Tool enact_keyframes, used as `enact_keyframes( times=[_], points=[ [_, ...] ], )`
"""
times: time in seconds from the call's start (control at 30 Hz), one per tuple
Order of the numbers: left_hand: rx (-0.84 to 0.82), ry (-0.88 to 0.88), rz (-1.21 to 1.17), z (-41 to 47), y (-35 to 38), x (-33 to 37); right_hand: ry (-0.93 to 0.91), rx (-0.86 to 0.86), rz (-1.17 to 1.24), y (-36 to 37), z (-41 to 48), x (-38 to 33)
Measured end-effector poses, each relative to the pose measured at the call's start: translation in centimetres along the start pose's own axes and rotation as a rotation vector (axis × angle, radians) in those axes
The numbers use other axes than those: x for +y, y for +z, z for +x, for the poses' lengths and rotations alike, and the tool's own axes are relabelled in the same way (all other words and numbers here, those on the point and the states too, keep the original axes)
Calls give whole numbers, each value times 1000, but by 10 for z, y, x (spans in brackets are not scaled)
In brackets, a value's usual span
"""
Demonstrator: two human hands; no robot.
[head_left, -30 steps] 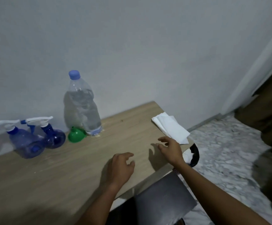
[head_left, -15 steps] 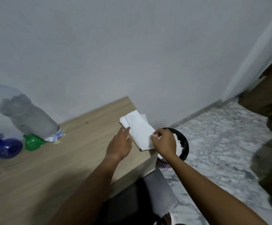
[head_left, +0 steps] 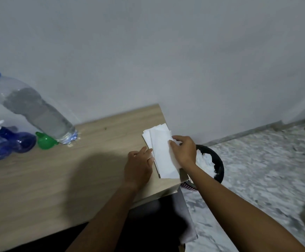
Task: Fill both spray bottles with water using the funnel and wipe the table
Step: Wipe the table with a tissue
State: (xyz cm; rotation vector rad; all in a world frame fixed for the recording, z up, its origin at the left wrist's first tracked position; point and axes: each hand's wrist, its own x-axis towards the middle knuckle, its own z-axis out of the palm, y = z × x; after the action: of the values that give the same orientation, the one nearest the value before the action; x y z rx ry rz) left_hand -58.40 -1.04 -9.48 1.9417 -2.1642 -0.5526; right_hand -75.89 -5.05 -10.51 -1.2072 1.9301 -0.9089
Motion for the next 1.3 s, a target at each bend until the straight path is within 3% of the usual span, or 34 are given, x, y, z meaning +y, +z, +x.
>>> enact_keyframes(
  times=[0.13,0.43,0.6,0.7,0.8,0.97,1.3],
  points=[
    [-42,-28,32,-1,-2,-3,-112,110,90,5,-8,-12],
    [56,21,9,-1,-6,-1,-172,94,252,-5,-10,-26],
    [90,-8,56,2,0,-1,116,-37,271,-16,-2,-30],
    [126,2,79,5,3,2,152,-164,254,-21,-1,-29],
    [138,43,46,8,11,1,114,-222,136,-22,2,-25],
    [21,18,23,8,15,1,6,-208,71,-34,2,-31],
    [-135,-29,99,10,9,7,-396,-138,-157,-88,11,-90]
  ],
)
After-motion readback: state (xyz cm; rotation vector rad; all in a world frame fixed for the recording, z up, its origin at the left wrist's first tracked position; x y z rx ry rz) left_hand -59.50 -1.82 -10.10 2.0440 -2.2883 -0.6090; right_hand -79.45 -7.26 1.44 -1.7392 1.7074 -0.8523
